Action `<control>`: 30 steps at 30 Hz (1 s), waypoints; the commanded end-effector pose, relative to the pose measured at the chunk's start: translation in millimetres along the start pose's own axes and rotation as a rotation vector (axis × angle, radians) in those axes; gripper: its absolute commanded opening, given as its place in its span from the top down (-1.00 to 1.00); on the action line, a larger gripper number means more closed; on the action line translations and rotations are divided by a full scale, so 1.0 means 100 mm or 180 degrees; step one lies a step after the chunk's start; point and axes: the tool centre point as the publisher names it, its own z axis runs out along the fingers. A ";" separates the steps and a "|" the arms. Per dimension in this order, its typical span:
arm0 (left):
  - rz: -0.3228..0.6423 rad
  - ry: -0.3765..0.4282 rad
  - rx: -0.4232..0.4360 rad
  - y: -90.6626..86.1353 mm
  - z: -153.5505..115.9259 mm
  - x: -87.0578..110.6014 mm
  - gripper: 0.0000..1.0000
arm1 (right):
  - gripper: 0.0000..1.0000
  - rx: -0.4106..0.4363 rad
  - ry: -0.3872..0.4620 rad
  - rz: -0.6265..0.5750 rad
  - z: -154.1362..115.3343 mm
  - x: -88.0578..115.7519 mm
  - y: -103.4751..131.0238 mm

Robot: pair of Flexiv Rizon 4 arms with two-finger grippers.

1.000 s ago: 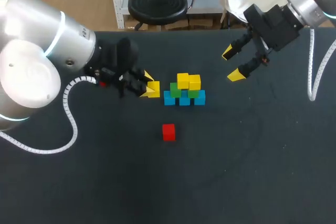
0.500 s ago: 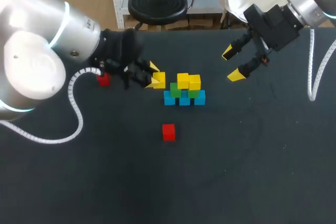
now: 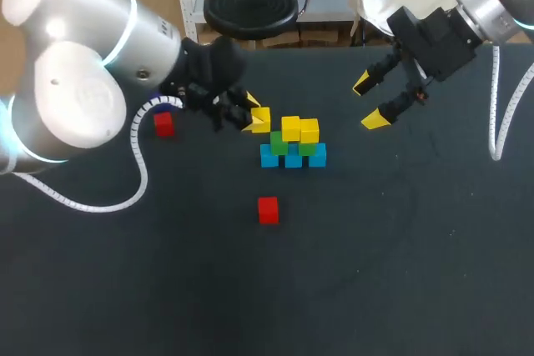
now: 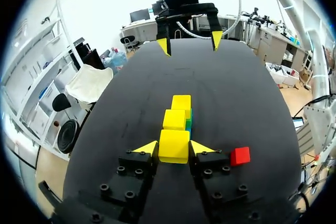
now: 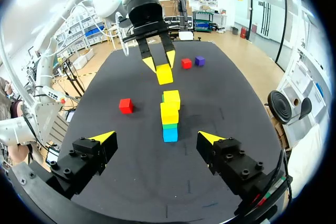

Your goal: Place the blue cubes, place green cubes on the blue cubes, place the yellow cubes on the green cubes, then place the red cubes on the yellow cubes, and place purple cube on the red cubes.

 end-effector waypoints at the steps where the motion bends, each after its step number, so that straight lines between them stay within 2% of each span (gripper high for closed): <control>1: 0.0006 -0.0010 0.0030 0.02 0.07 -0.03 1.00 | -1.00 0.0002 -0.0001 0.0000 0.00 0.00 0.00; 12: 0.0039 -0.0139 0.0125 0.02 0.20 -0.01 1.00 | -1.00 0.0002 -0.0001 0.0000 0.00 0.00 0.00; 30: 0.0072 -0.0137 0.0169 -0.01 0.27 -0.01 1.00 | -1.00 0.0002 -0.0001 0.0000 0.00 0.00 0.00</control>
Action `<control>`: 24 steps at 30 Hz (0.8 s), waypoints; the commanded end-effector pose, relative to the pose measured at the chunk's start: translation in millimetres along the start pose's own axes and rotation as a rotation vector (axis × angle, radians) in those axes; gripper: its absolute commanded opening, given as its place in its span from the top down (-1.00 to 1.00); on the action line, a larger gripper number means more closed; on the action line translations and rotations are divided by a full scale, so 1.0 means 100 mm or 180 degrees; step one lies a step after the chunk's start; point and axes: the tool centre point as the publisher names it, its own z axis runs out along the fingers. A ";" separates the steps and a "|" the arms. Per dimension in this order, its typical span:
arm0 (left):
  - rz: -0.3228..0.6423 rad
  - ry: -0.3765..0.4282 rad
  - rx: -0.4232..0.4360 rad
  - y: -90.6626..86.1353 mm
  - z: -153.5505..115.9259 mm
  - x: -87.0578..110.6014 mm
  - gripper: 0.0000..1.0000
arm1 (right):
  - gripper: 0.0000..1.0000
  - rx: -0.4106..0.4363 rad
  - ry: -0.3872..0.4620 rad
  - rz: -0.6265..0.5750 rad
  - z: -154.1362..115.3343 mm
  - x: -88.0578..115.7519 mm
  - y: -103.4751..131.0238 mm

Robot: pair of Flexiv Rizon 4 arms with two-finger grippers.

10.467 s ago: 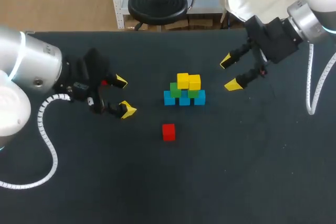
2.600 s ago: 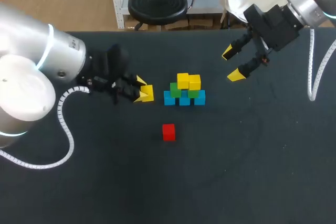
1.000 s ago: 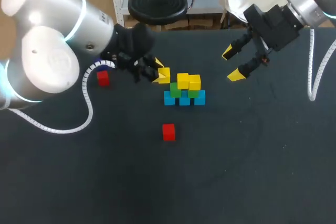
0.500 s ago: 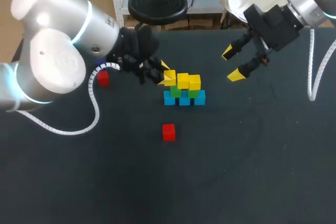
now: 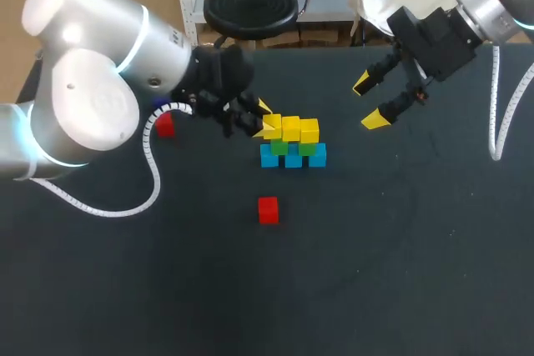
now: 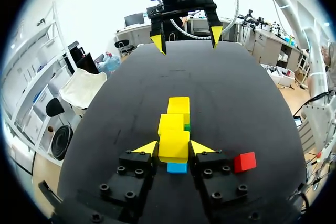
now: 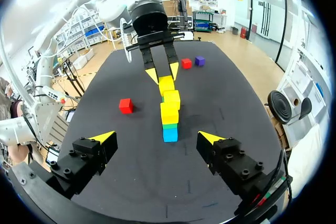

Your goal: Place the blue cubes, place green cubes on the blue cubes, place the yellow cubes on the green cubes, then place the red cubes on the yellow cubes, and place purple cube on the red cubes.

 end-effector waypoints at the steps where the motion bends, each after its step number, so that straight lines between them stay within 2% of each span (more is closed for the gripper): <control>1: 0.0004 0.0008 0.0021 0.02 0.02 0.00 1.00 | -1.00 0.0002 -0.0001 0.0000 0.00 0.00 0.00; 24: -0.0039 0.0033 -0.0015 0.02 0.05 0.03 1.00 | -1.00 0.0002 -0.0001 0.0000 0.00 0.00 0.00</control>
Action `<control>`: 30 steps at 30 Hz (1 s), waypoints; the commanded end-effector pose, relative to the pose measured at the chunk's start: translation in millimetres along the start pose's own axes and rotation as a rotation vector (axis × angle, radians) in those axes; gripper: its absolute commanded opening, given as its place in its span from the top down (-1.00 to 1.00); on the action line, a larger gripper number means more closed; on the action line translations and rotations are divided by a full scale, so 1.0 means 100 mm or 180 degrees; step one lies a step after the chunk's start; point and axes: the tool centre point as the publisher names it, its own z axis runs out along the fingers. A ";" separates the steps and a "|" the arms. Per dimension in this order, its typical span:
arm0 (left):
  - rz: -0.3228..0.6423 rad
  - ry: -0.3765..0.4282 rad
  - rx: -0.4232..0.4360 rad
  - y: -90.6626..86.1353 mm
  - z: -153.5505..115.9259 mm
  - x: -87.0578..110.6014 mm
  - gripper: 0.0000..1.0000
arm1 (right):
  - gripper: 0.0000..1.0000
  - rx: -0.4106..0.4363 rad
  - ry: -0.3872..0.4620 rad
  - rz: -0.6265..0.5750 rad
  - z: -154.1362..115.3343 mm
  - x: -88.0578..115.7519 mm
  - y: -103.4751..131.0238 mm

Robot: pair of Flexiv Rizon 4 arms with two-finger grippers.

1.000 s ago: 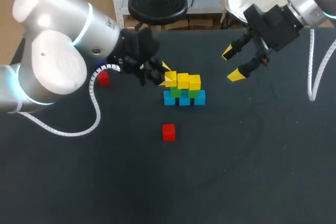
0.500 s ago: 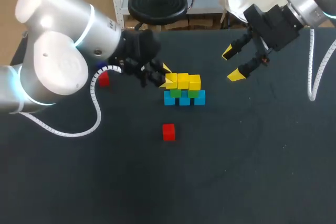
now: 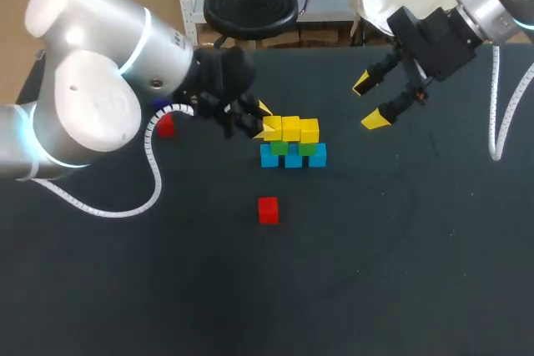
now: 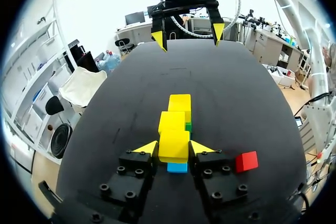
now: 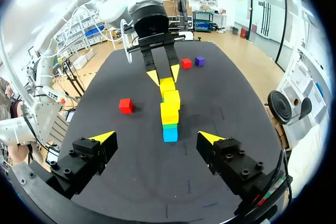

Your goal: Place the blue cubes, place green cubes on the blue cubes, place the yellow cubes on the green cubes, then place the red cubes on the yellow cubes, and place purple cube on the red cubes.

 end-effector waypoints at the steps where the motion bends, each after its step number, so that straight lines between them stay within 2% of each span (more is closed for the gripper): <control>1: -0.0009 0.0009 -0.0008 0.00 0.02 0.00 1.00 | -1.00 0.0002 -0.0001 0.0000 0.00 0.00 0.00; 30: -0.0036 0.0007 -0.0056 0.01 0.04 0.04 1.00 | -1.00 0.0002 -0.0001 0.0000 0.00 0.00 0.00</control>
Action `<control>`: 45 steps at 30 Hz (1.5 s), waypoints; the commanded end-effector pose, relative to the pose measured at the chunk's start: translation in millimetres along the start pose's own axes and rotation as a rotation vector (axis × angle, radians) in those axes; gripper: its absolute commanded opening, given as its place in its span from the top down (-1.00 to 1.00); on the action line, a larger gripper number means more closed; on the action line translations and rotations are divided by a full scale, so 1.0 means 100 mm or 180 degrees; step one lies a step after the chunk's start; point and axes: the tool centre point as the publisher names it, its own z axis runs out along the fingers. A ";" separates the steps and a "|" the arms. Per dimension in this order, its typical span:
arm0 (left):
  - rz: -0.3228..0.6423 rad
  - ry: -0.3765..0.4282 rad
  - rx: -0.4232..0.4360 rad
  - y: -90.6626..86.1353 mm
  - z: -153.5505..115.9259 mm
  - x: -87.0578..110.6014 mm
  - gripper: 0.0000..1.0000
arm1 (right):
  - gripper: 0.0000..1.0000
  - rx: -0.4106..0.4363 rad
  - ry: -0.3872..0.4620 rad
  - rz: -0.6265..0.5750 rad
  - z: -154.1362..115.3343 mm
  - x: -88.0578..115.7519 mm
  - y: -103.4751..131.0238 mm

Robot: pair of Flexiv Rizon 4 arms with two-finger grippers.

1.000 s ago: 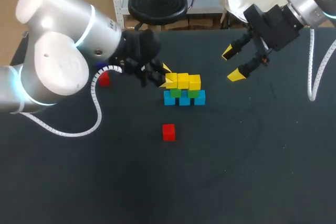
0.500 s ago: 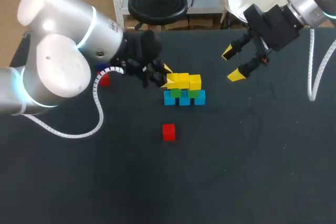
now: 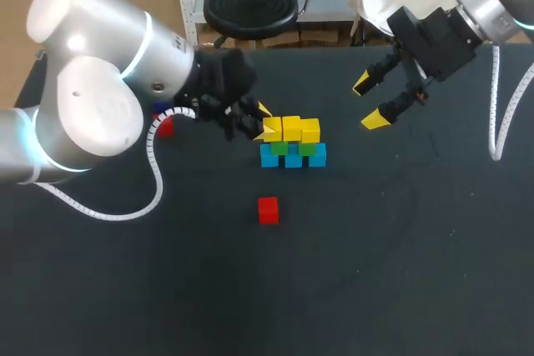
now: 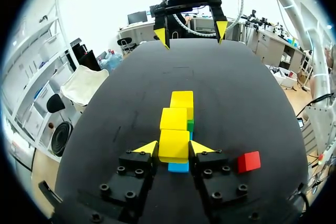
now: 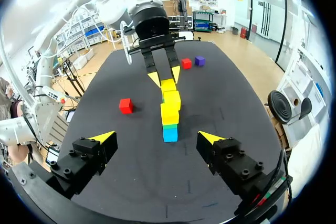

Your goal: Place the blue cubes, place green cubes on the blue cubes, place the yellow cubes on the green cubes, then place the red cubes on the yellow cubes, and place purple cube on the red cubes.

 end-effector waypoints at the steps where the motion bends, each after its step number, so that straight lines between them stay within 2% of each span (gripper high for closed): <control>1: 0.0000 0.0000 -0.0012 0.00 0.00 0.00 1.00 | -1.00 0.0002 -0.0001 0.0000 0.00 0.00 0.00; 45: 0.0002 -0.0010 -0.0090 -0.03 0.01 -0.01 1.00 | -1.00 0.0002 -0.0001 0.0000 0.00 0.00 0.00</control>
